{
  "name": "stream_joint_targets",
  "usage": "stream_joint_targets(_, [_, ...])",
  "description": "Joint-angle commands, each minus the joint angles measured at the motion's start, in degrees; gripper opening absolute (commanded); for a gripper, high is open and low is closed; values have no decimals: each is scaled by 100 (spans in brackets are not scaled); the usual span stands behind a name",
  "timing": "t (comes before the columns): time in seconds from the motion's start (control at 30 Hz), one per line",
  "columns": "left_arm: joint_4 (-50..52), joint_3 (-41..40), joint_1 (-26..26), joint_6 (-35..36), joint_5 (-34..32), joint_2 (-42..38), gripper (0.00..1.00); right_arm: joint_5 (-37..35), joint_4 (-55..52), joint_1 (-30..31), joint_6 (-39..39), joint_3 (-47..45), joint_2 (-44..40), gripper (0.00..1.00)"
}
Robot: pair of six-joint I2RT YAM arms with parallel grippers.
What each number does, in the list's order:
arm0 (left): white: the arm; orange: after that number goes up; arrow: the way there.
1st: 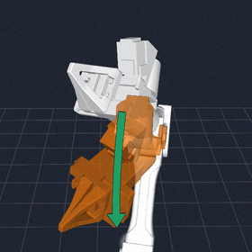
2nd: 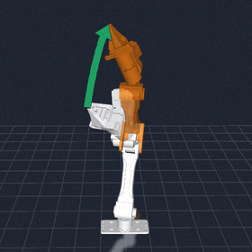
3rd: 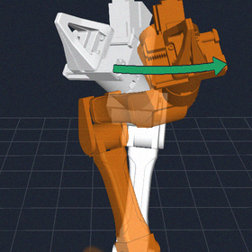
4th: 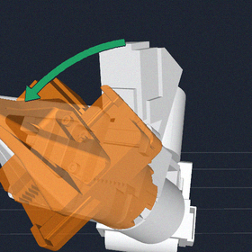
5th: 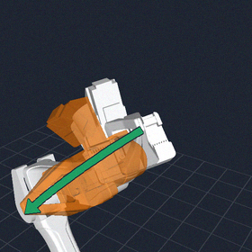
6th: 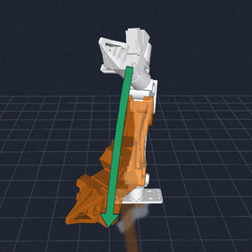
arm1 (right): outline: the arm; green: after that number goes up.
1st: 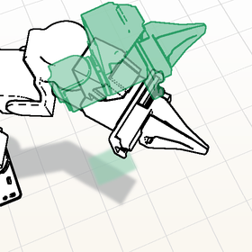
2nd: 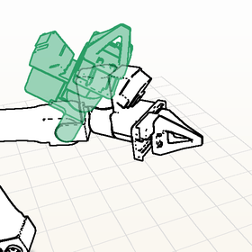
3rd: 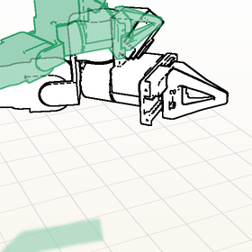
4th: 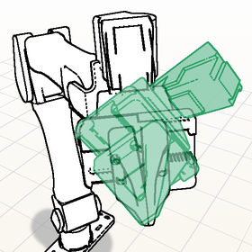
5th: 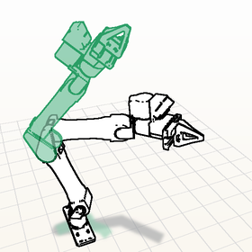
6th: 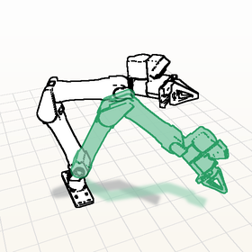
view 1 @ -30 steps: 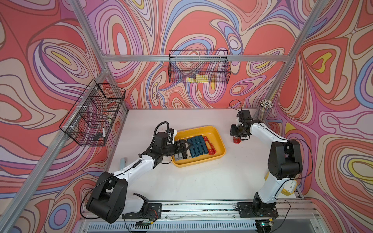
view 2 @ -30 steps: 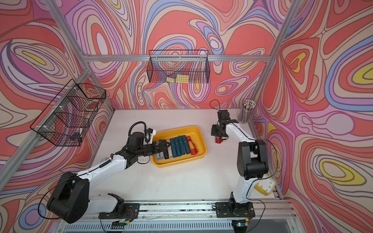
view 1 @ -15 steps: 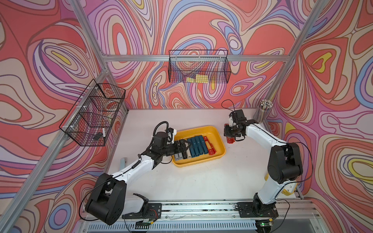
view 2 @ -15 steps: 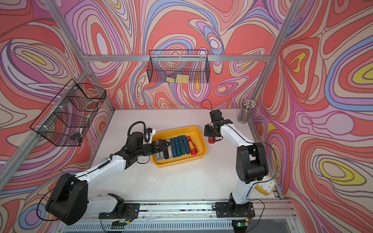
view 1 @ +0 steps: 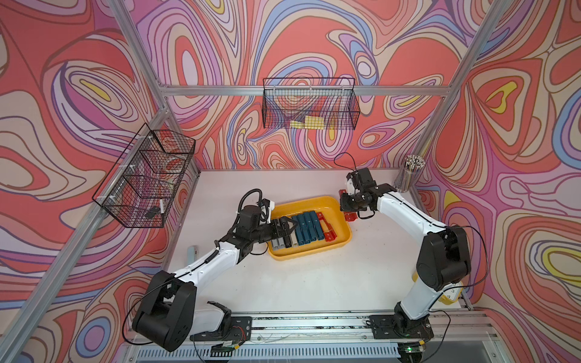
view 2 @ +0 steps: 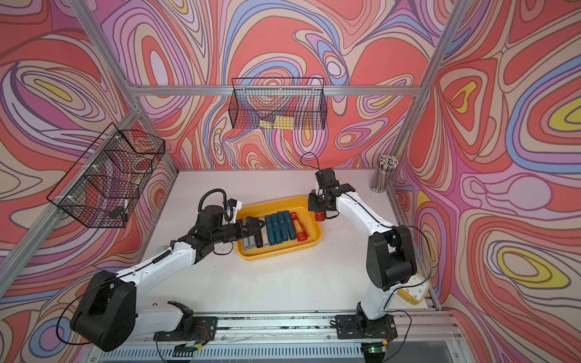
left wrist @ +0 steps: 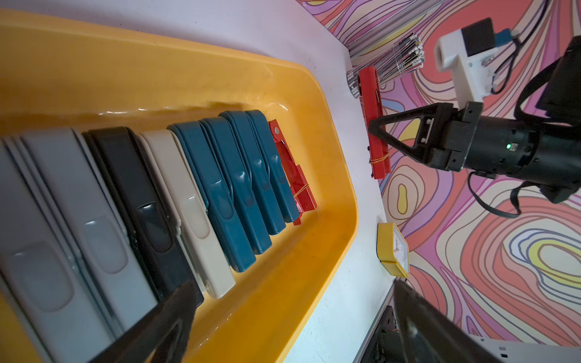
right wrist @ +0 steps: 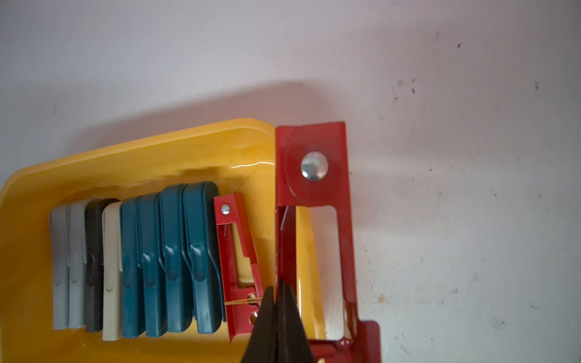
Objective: Put the pruning pliers into the storage box
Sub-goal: Place the pruning pliers in the storage box.
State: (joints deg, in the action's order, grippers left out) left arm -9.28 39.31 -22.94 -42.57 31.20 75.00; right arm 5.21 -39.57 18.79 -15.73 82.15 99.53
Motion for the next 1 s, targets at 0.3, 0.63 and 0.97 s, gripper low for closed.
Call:
stream_joint_targets(0.3, [-105,-134,-24,-59,-71,-38,99,166,16,351,-114,223,53,0])
stream_joint_targets(0.63, [-122,-112,-25,-87,-83,-38,99,203,103,566,-193,143,382,0])
stream_joint_targets(0.97, [-164,-124,-20,-112,-37,23,99,103,86,568,-89,201,762,0])
